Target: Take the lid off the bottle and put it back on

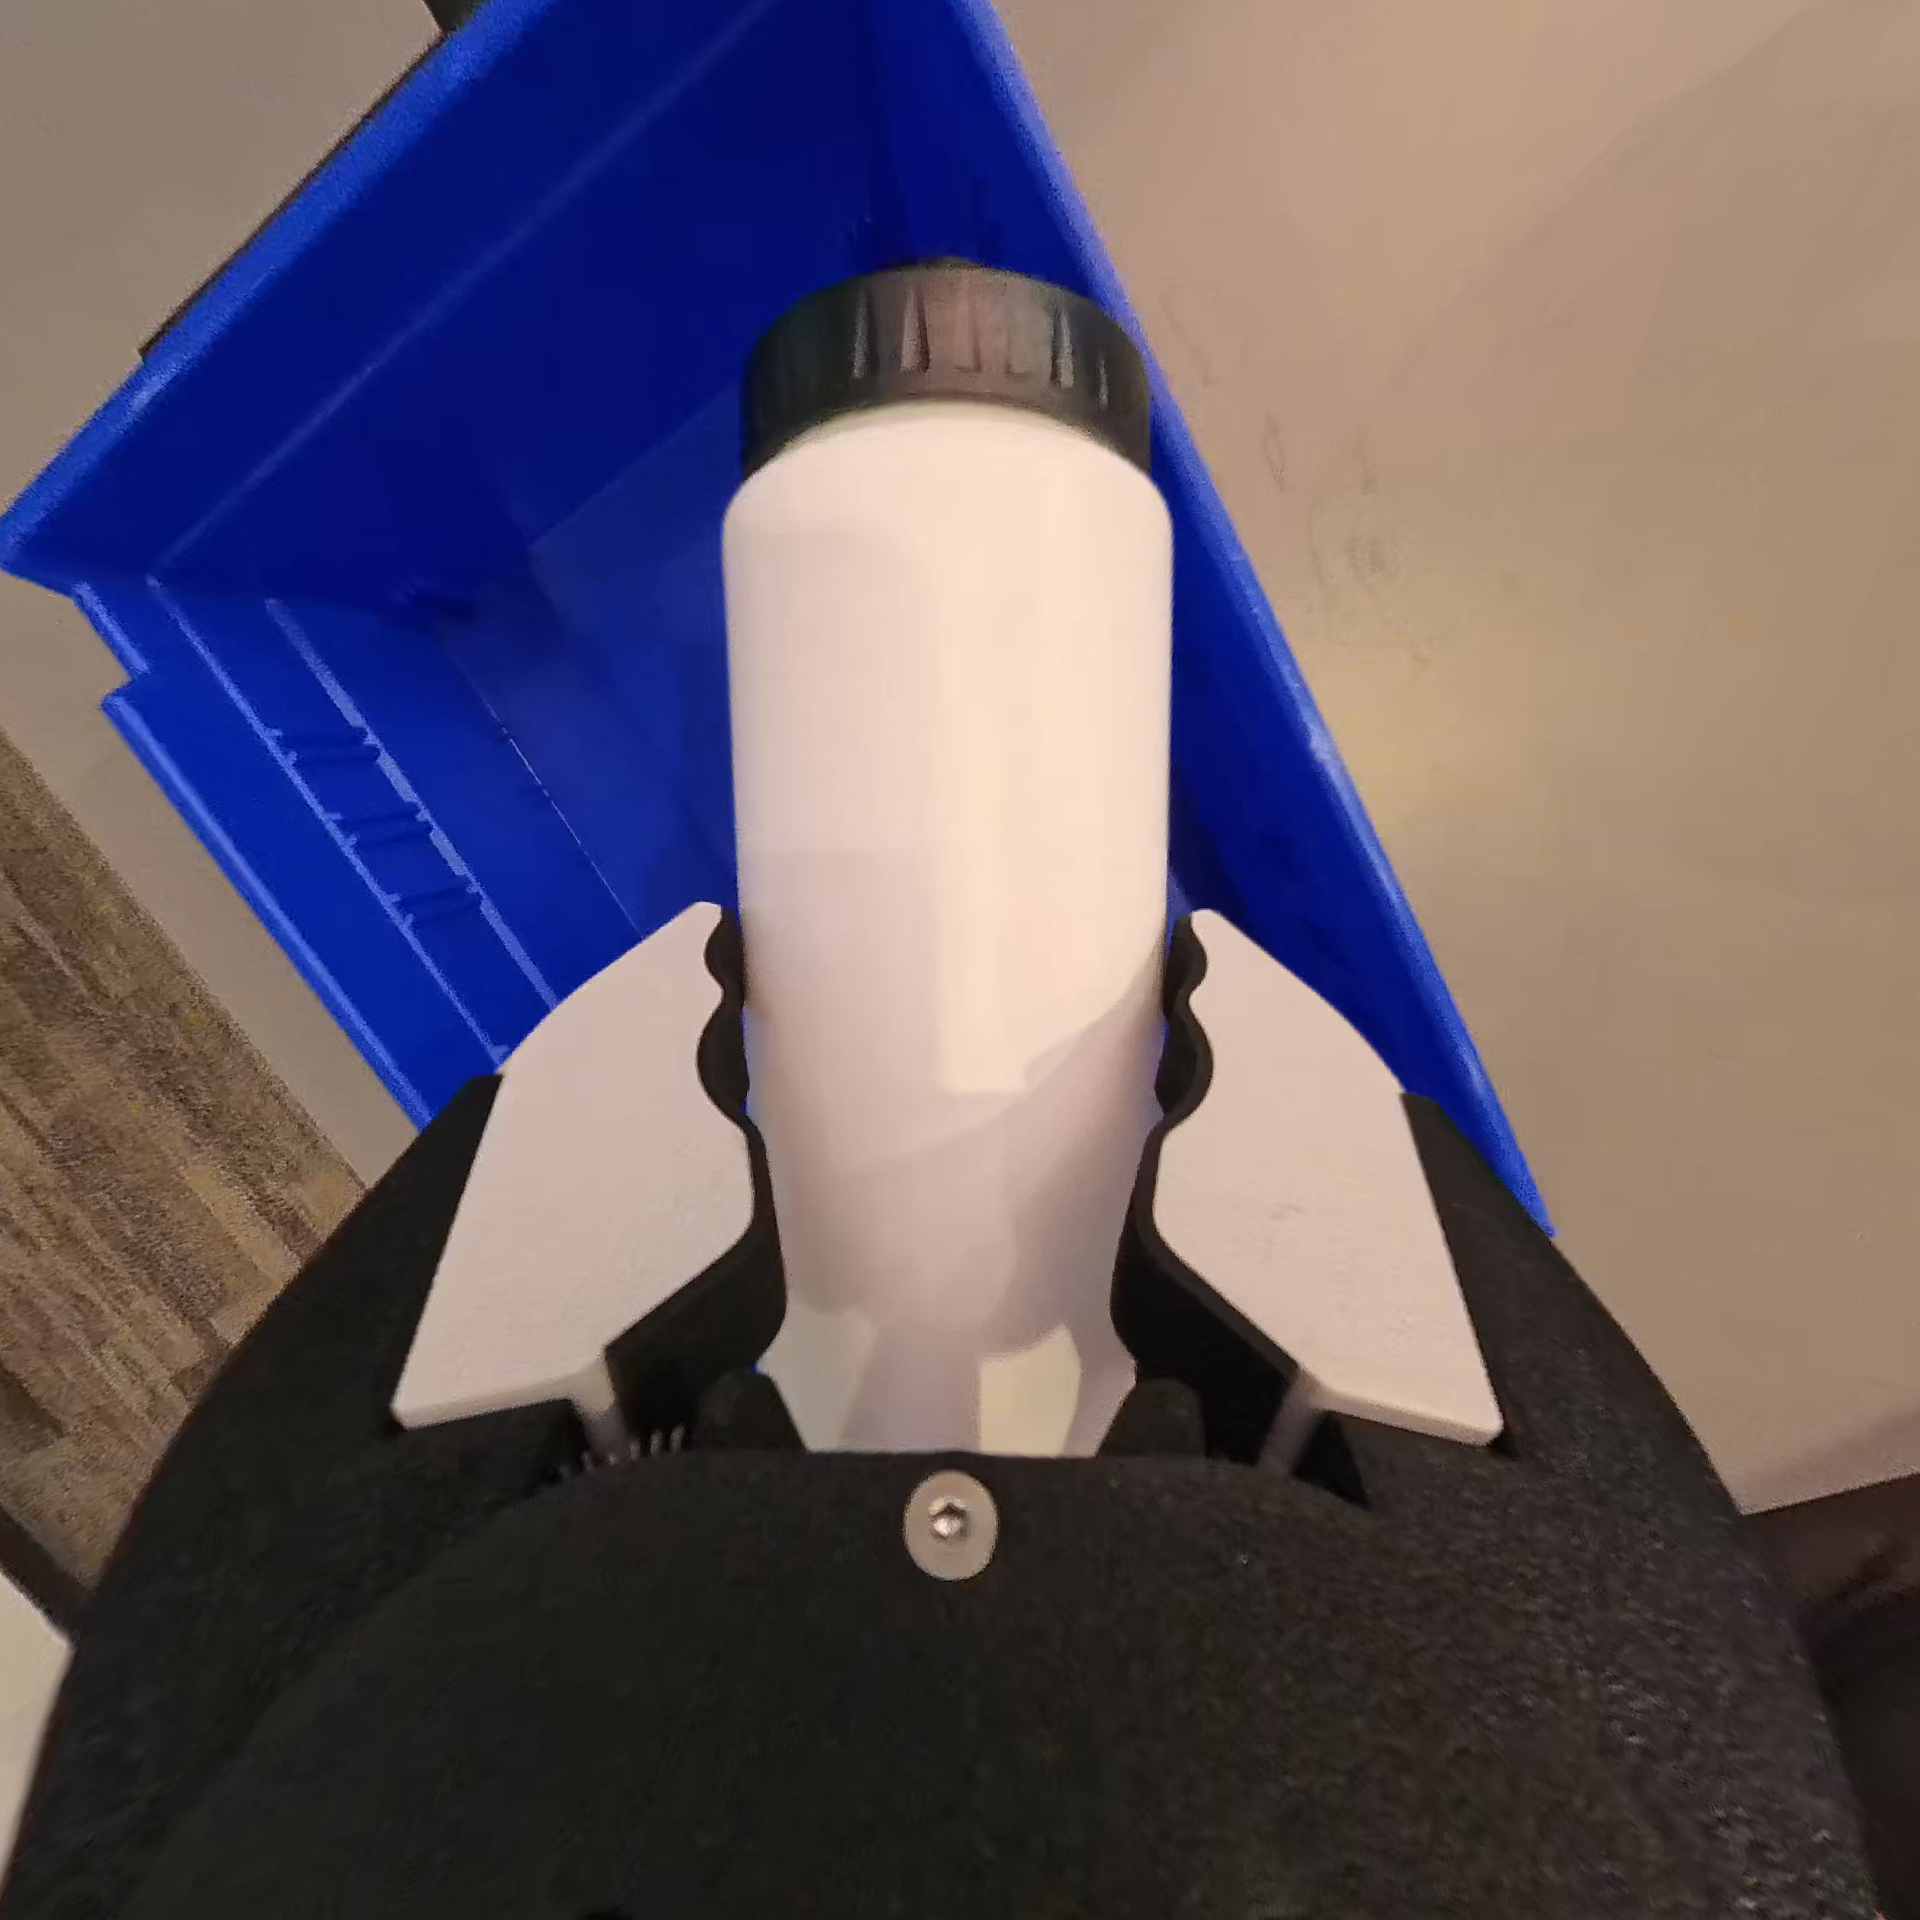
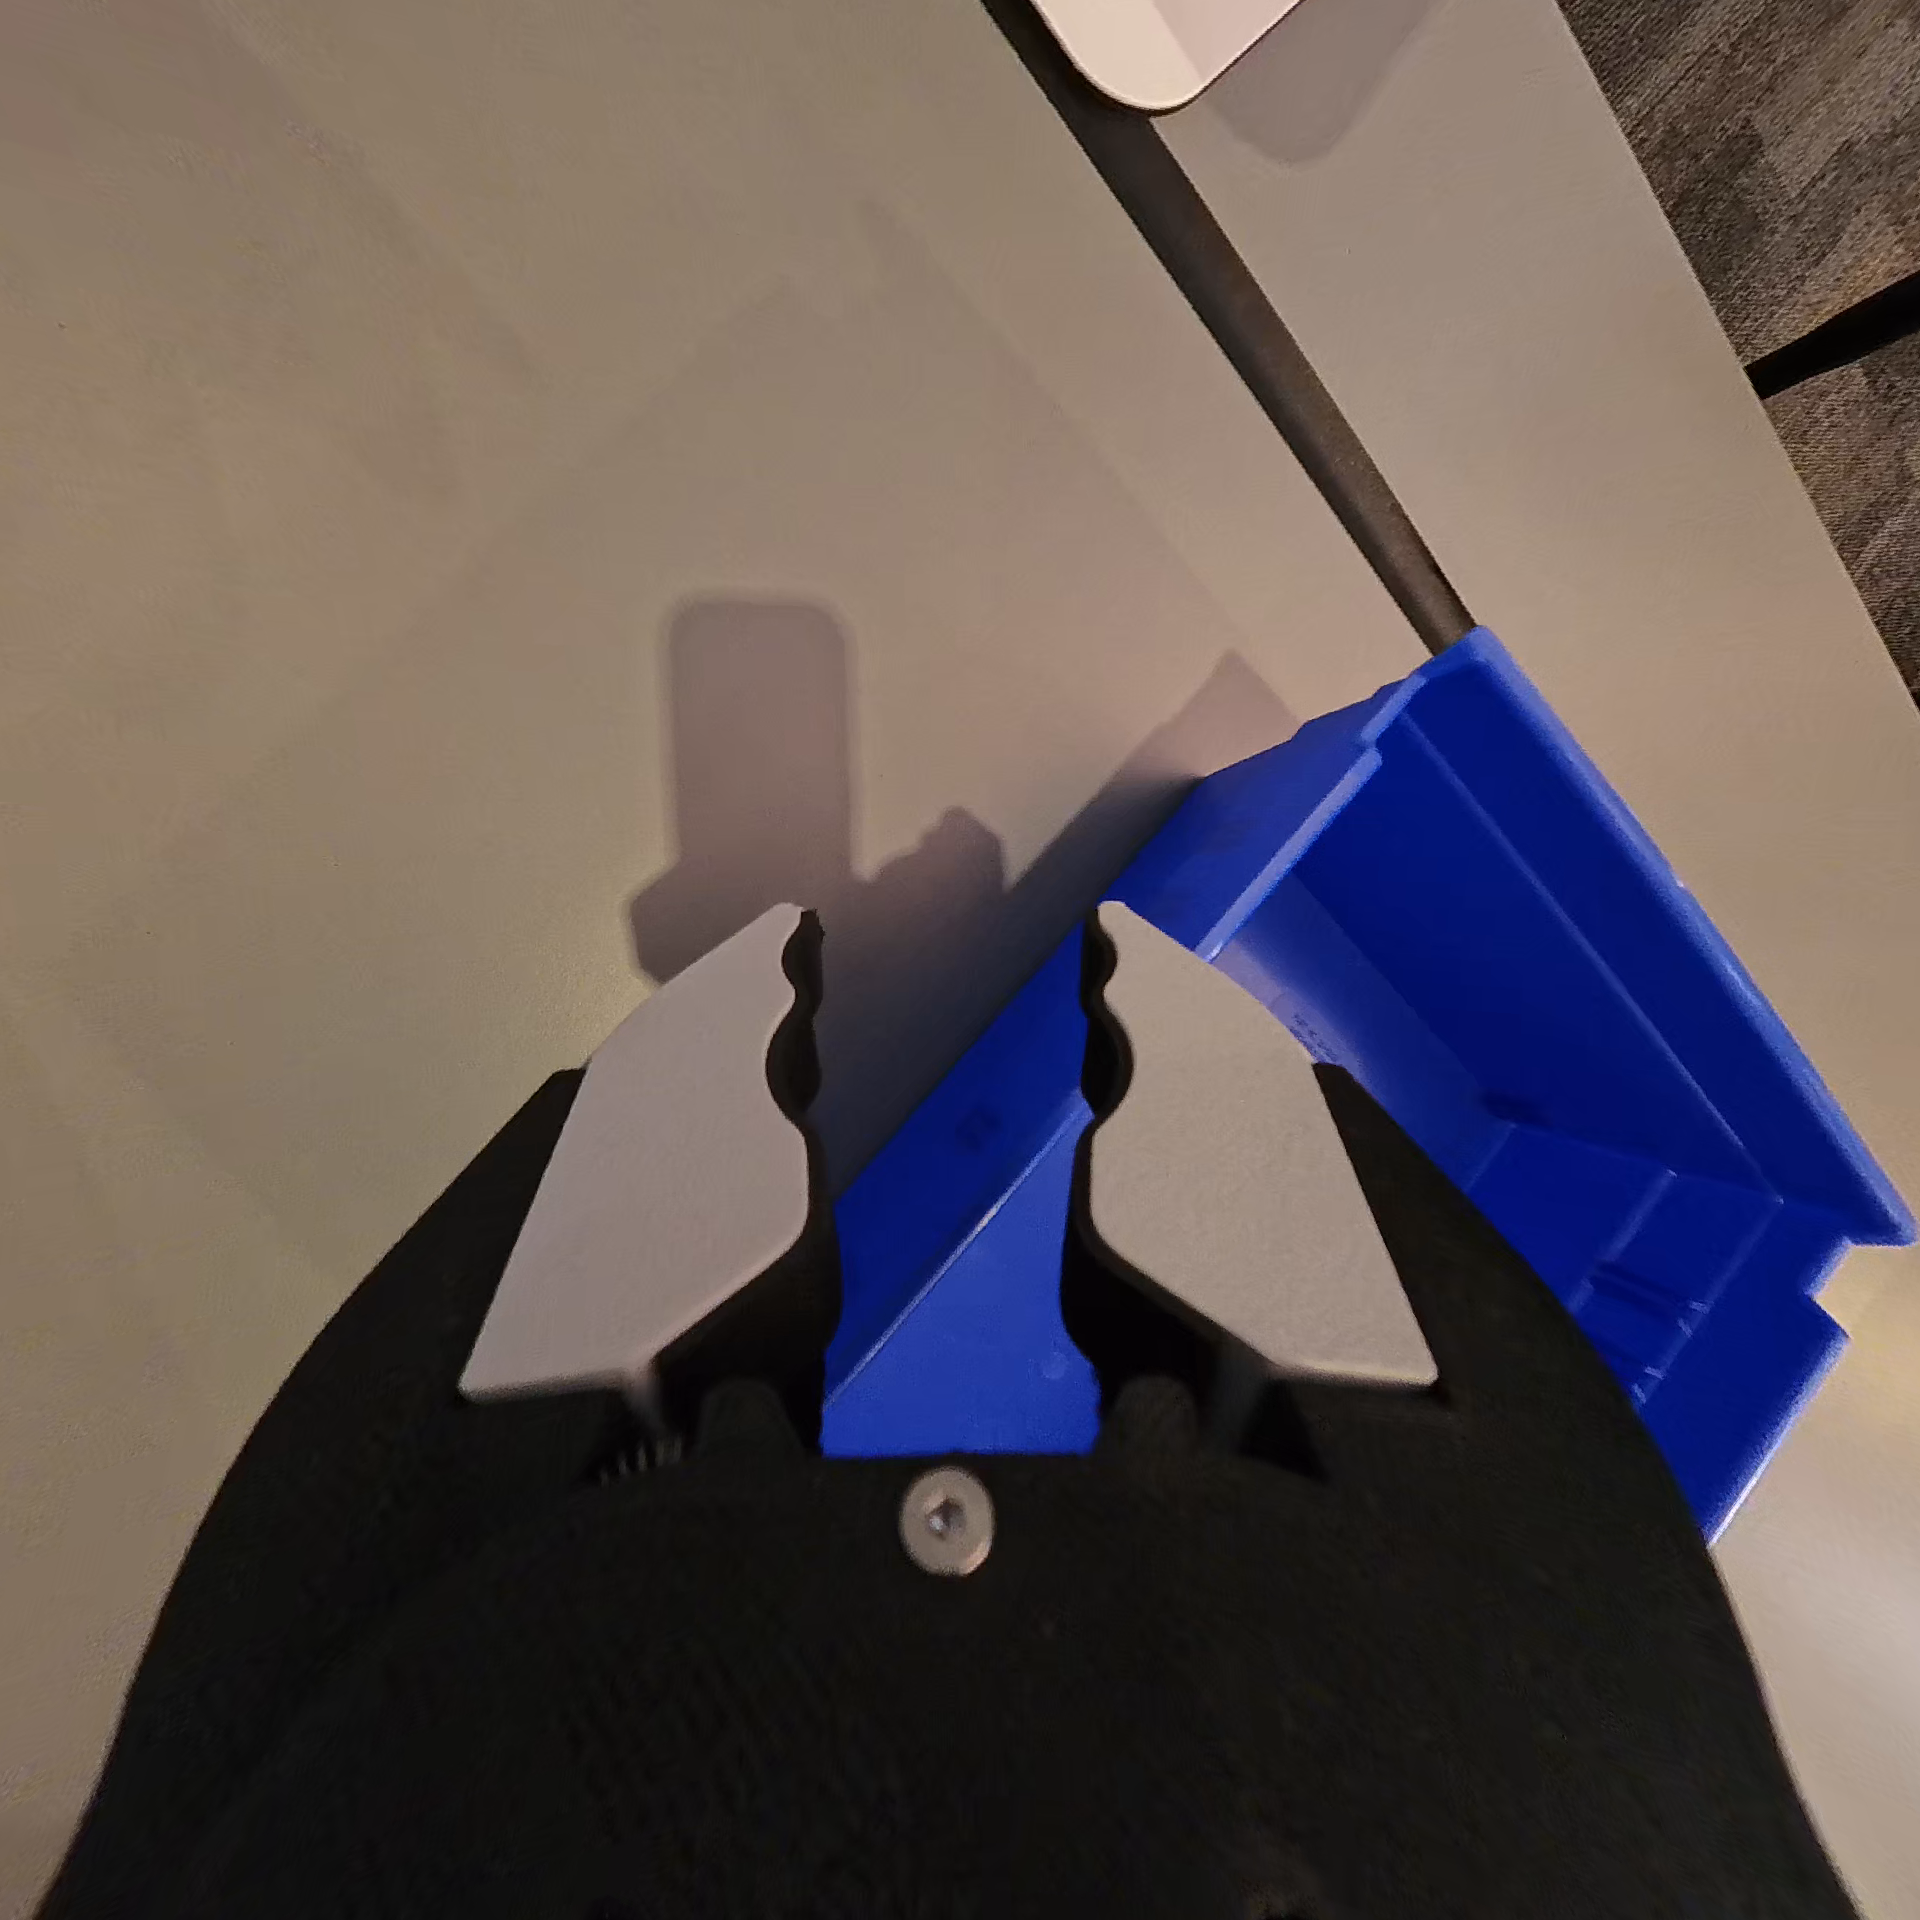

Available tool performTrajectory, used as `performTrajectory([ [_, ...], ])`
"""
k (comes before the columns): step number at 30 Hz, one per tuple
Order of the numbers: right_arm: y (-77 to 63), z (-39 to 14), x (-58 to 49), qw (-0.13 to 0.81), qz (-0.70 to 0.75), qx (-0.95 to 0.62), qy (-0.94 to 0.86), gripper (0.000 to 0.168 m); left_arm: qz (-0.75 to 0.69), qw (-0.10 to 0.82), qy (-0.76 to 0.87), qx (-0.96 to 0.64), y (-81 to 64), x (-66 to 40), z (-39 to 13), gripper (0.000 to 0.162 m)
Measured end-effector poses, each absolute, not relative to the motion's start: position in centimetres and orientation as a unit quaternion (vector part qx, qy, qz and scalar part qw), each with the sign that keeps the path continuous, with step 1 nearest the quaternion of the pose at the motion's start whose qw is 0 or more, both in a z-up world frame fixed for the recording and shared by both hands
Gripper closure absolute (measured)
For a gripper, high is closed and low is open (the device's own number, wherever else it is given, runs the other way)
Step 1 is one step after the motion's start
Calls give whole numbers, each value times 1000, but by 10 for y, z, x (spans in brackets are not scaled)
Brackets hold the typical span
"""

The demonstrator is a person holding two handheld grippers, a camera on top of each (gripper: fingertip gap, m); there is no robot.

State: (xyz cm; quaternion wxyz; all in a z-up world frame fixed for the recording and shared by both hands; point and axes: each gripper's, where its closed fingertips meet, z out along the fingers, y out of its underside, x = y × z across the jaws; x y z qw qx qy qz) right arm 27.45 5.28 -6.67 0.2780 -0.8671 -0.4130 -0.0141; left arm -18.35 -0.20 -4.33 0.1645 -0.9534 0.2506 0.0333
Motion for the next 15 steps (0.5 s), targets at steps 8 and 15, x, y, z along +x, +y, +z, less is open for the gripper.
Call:
performTrajectory([
  [8,52,-72,274,268,-17,-869,-416,119,37,224,248,-942,-22,-180,-4,84],
  [15,51,-76,273,260,-19,-870,-418,118,34,198,259,-945,-12,-177,-22,84],
])
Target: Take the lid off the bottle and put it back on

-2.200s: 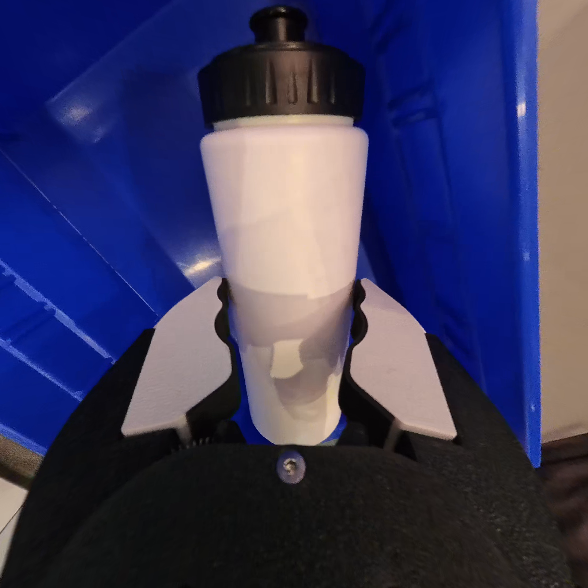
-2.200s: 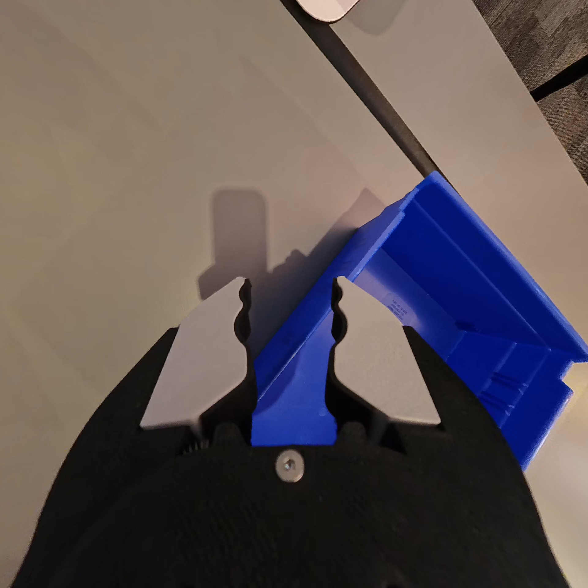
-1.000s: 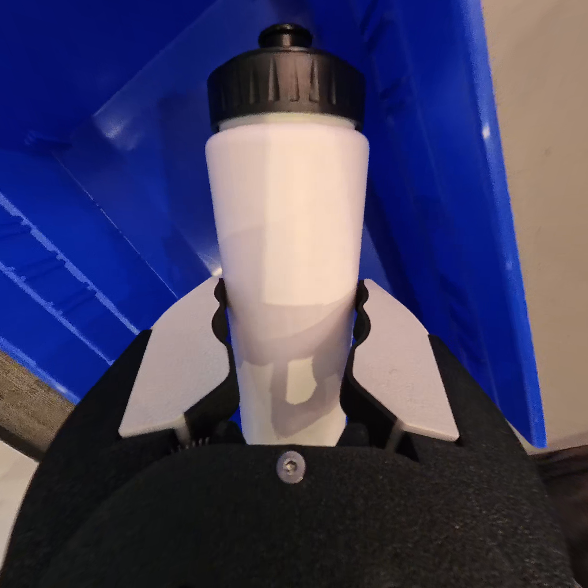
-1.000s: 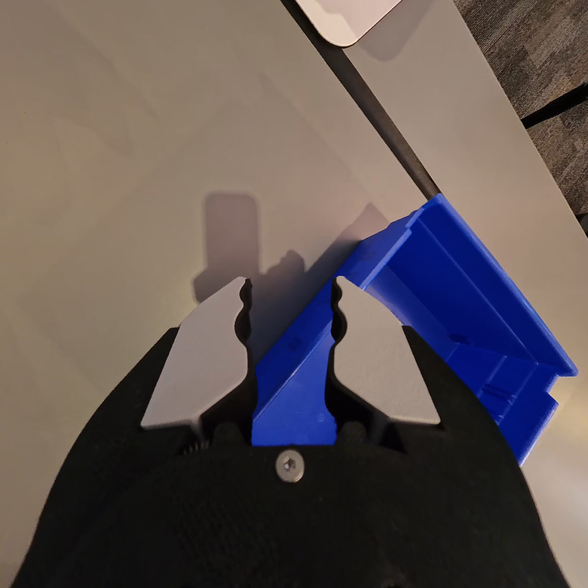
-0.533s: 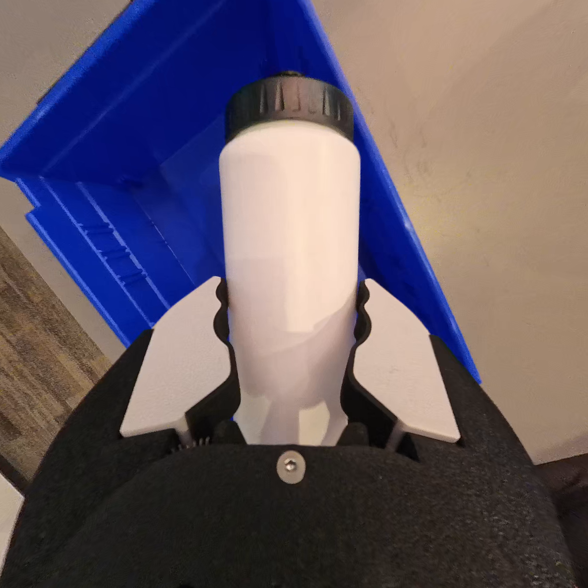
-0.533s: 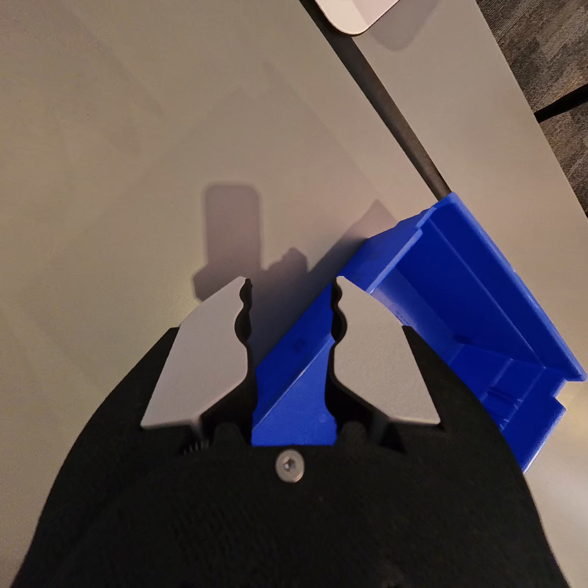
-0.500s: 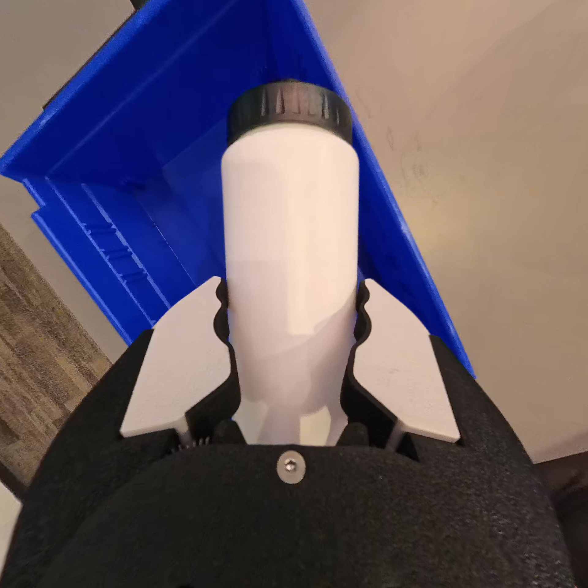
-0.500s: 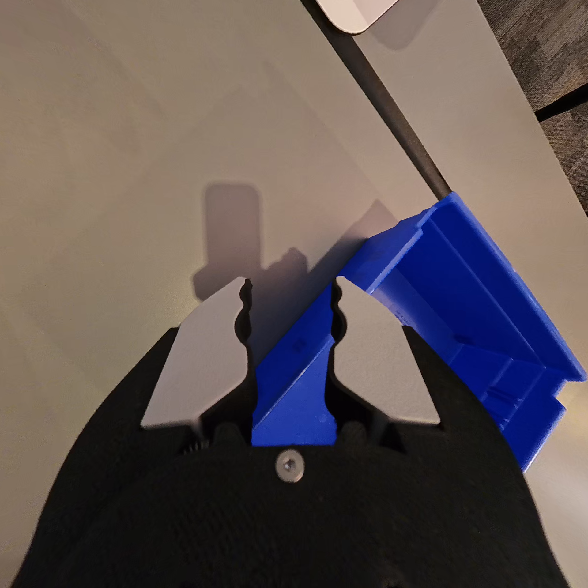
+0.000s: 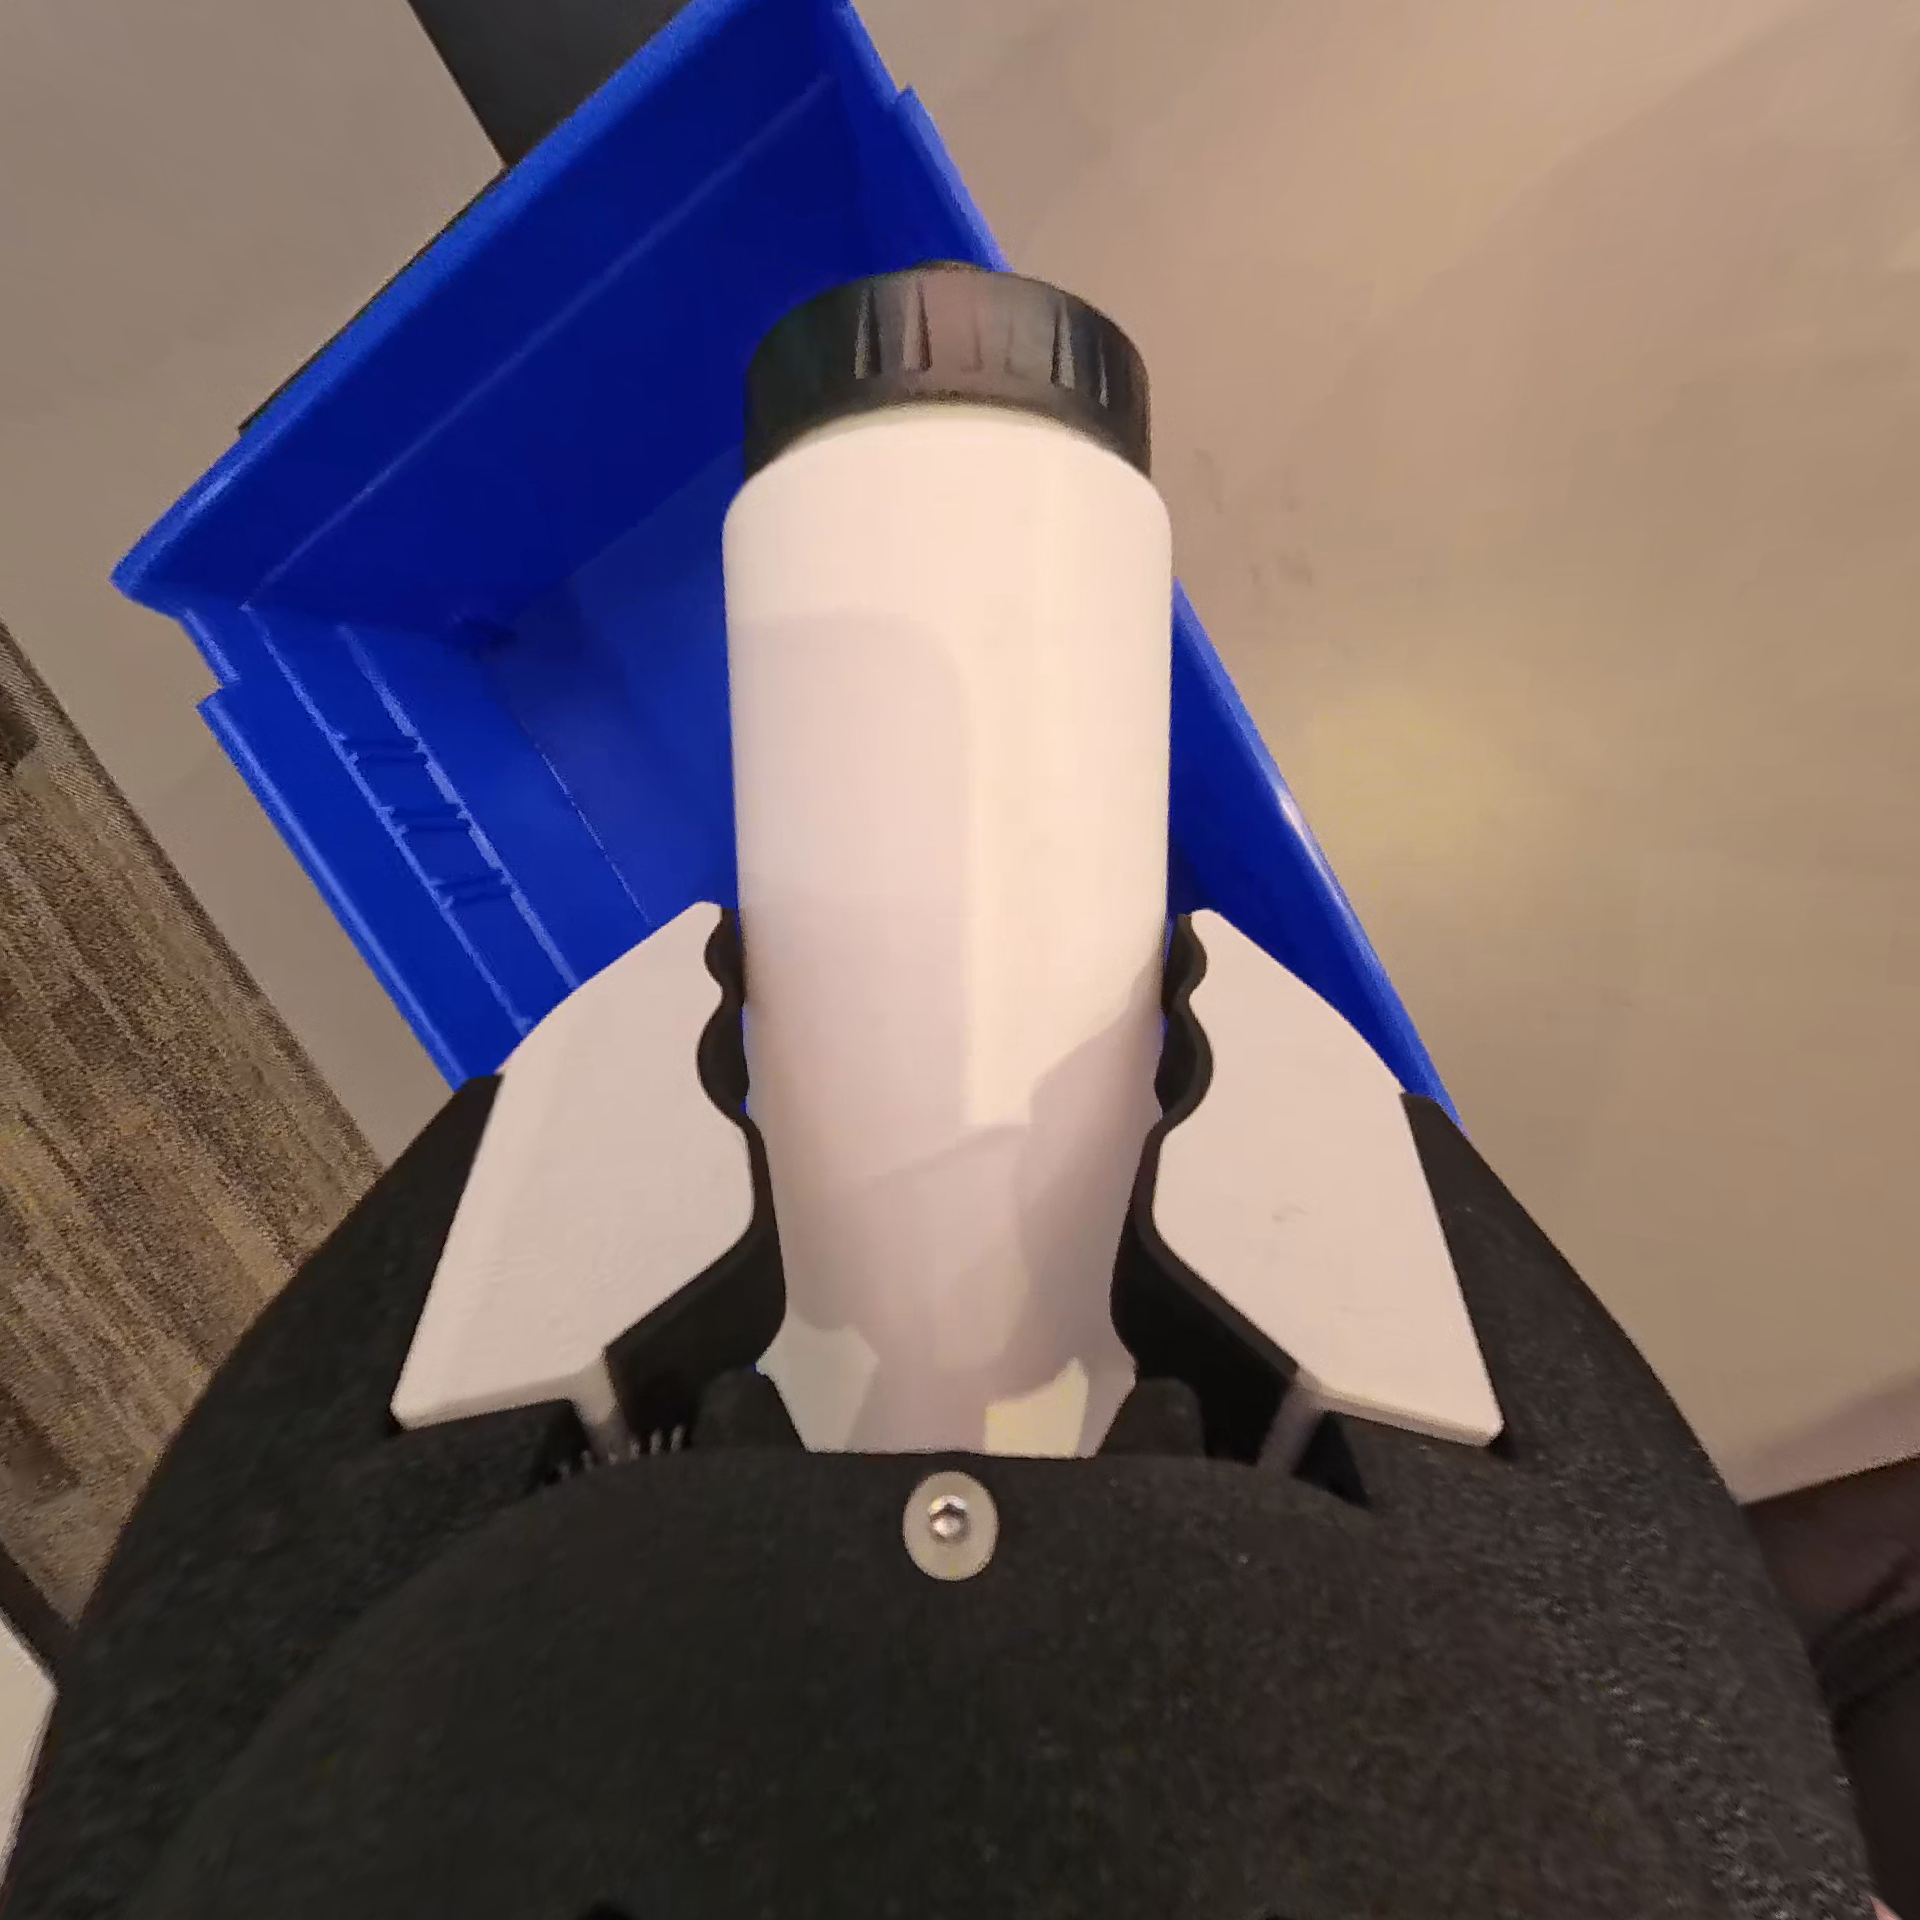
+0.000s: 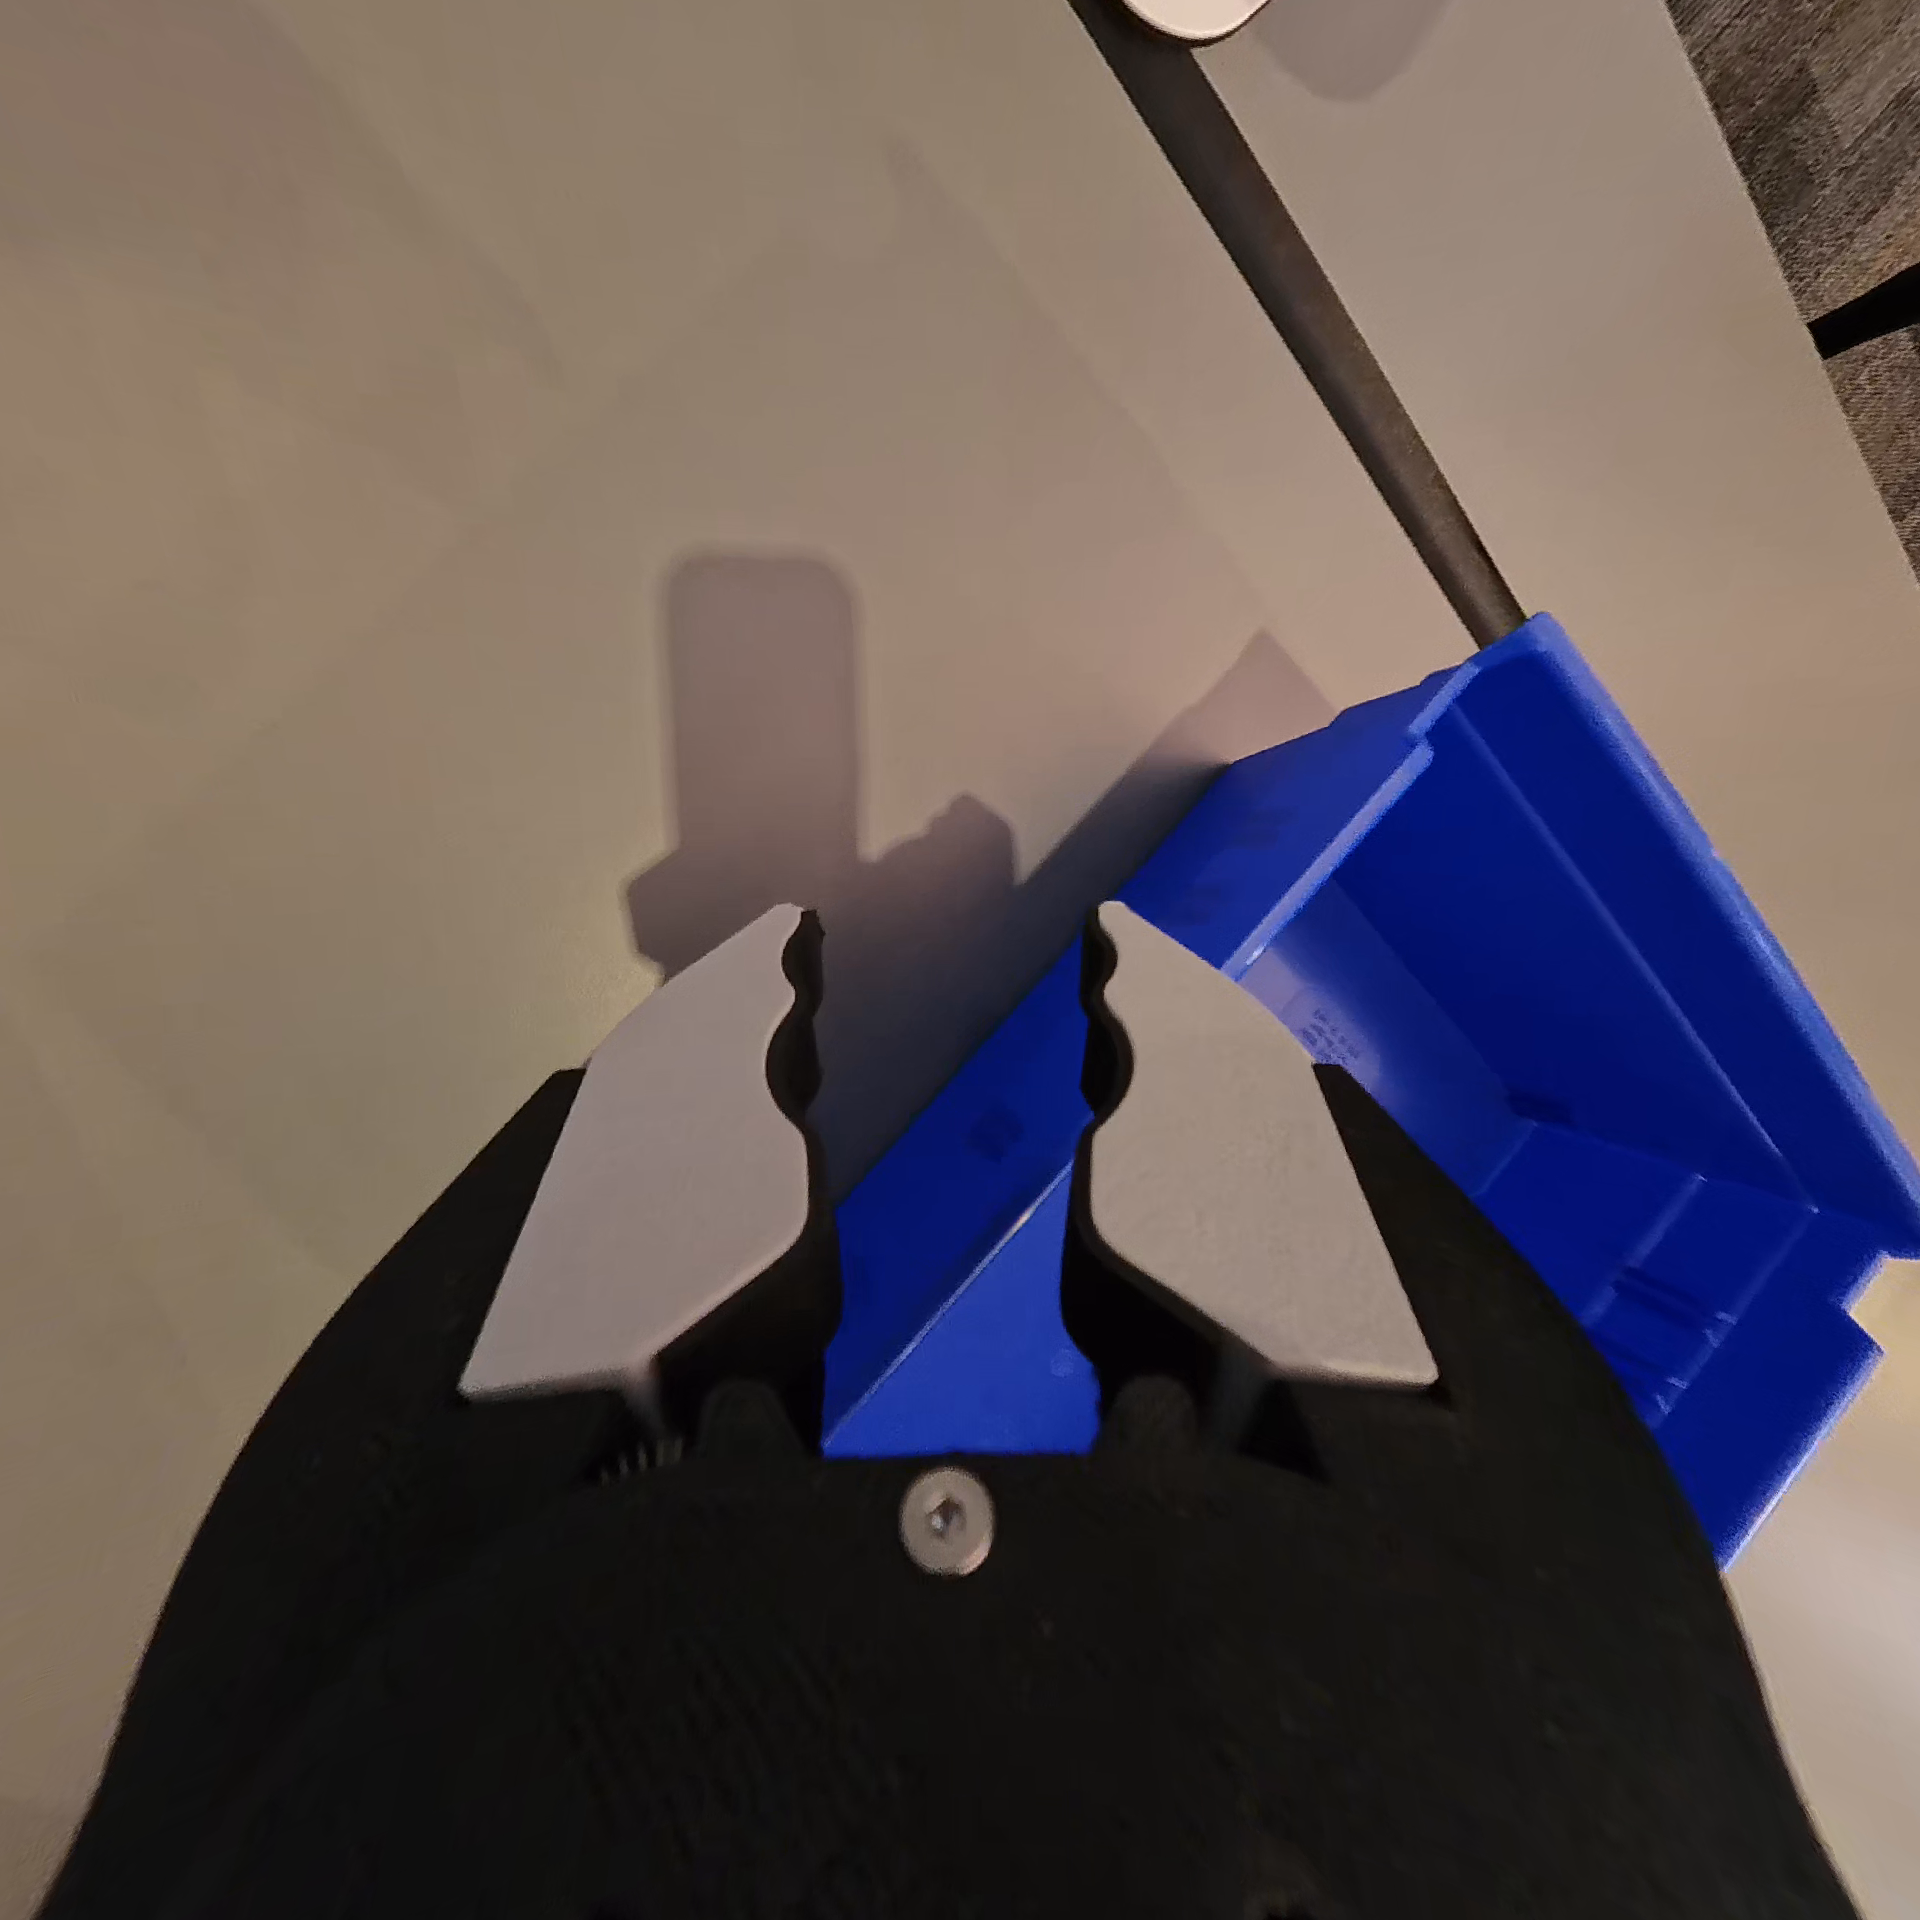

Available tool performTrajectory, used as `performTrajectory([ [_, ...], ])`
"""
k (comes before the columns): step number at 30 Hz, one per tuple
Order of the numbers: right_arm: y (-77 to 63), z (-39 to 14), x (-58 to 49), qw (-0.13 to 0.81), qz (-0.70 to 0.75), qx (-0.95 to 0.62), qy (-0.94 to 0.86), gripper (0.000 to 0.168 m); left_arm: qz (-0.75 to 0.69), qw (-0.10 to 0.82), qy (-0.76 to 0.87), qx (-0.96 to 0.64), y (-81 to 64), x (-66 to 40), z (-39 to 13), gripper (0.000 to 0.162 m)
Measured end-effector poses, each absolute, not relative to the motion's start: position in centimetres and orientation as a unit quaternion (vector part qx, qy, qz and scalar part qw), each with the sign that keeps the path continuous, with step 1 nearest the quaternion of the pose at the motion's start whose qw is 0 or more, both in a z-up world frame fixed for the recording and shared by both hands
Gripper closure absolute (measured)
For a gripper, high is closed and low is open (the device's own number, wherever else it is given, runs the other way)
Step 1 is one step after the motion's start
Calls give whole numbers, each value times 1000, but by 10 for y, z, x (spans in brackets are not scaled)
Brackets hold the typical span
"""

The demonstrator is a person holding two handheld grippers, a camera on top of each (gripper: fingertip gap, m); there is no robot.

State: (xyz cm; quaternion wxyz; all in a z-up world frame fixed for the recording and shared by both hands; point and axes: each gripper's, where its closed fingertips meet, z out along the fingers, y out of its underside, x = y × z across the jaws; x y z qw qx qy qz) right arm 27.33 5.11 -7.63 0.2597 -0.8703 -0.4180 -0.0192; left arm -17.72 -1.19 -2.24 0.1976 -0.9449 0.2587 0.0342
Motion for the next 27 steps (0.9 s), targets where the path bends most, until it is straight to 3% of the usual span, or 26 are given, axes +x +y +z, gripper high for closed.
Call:
performTrajectory([
  [16,53,-85,279,243,-25,-875,-417,118,40,4,233,-972,-5,-216,-121,84],
  [27,52,-89,278,236,-29,-875,-421,118,56,-37,228,-971,-13,-228,-135,78],
])
